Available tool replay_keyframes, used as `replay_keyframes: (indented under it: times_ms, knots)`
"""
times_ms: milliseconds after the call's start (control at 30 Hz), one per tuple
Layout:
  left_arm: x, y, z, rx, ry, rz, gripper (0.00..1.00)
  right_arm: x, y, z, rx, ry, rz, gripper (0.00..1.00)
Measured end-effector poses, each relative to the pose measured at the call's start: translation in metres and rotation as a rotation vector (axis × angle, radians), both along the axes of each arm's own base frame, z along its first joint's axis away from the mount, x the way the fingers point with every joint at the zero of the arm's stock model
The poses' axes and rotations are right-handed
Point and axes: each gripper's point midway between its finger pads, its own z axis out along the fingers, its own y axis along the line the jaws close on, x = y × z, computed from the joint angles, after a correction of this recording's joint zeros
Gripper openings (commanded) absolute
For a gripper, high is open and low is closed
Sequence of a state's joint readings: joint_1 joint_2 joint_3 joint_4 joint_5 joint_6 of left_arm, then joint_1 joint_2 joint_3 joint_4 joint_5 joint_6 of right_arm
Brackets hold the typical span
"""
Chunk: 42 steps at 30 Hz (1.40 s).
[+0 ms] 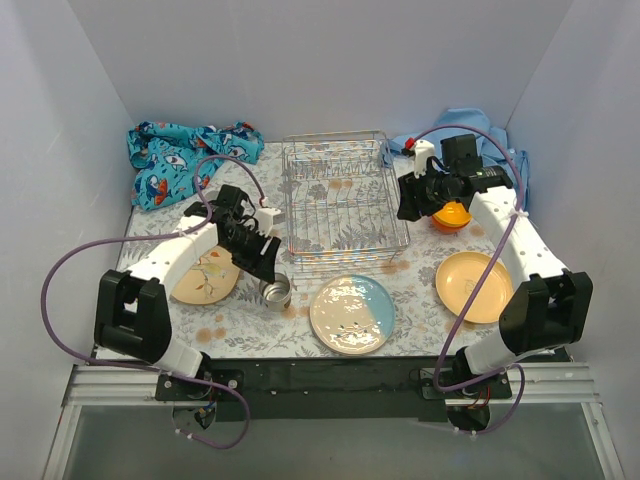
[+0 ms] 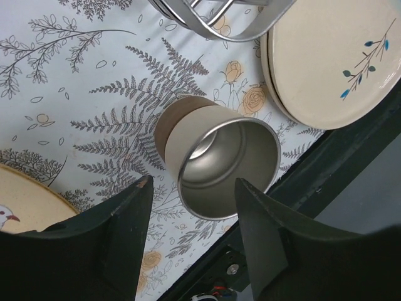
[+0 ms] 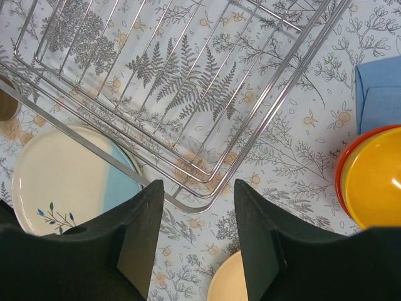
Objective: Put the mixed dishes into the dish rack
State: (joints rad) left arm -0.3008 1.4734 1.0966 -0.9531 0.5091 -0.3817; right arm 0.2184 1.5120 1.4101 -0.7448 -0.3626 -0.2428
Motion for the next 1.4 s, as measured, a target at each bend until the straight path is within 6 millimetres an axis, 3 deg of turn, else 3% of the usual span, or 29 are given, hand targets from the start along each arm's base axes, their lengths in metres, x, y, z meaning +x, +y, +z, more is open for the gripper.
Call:
replay_keyframes:
  times_ms: [133, 333, 500, 600, 733, 833, 967, 1100, 1233, 1400]
  knots:
    - [0.002, -0.002, -0.012, 0.022, 0.02, -0.004, 0.47, 0.0, 0.0, -0.001, -0.003, -0.004, 0.003, 0.57]
    - [0.008, 0.0, -0.014, 0.043, 0.0, 0.015, 0.19, 0.001, -0.001, -0.001, -0.012, -0.014, 0.008, 0.56]
    - [0.008, 0.002, -0.016, 0.054, -0.003, 0.015, 0.15, 0.002, -0.002, -0.001, -0.015, -0.016, 0.009, 0.56]
    - [0.002, 0.005, -0.02, 0.063, 0.011, 0.015, 0.0, 0.001, 0.0, -0.001, -0.008, -0.013, 0.014, 0.56]
    - [0.0, 0.009, -0.019, 0.079, -0.002, 0.013, 0.0, 0.005, 0.007, 0.004, 0.008, -0.012, 0.03, 0.57]
    - [-0.002, 0.014, -0.009, 0.098, -0.035, 0.004, 0.0, 0.017, 0.023, 0.022, 0.058, -0.026, 0.054, 0.59]
    - [0.008, 0.023, 0.033, 0.115, -0.2, -0.011, 0.0, 0.039, 0.059, 0.067, 0.217, -0.049, 0.1, 0.64]
    - [0.024, 0.033, 0.102, 0.098, -0.517, 0.027, 0.0, 0.043, 0.1, 0.094, 0.47, 0.053, 0.151, 0.68]
    - [0.037, 0.046, 0.161, 0.091, -0.828, 0.104, 0.0, 0.032, 0.133, 0.088, 0.669, 0.289, 0.209, 0.75]
    - [0.07, 0.05, 0.198, 0.123, -1.037, 0.153, 0.0, 0.012, 0.156, 0.064, 0.775, 0.593, 0.21, 0.84]
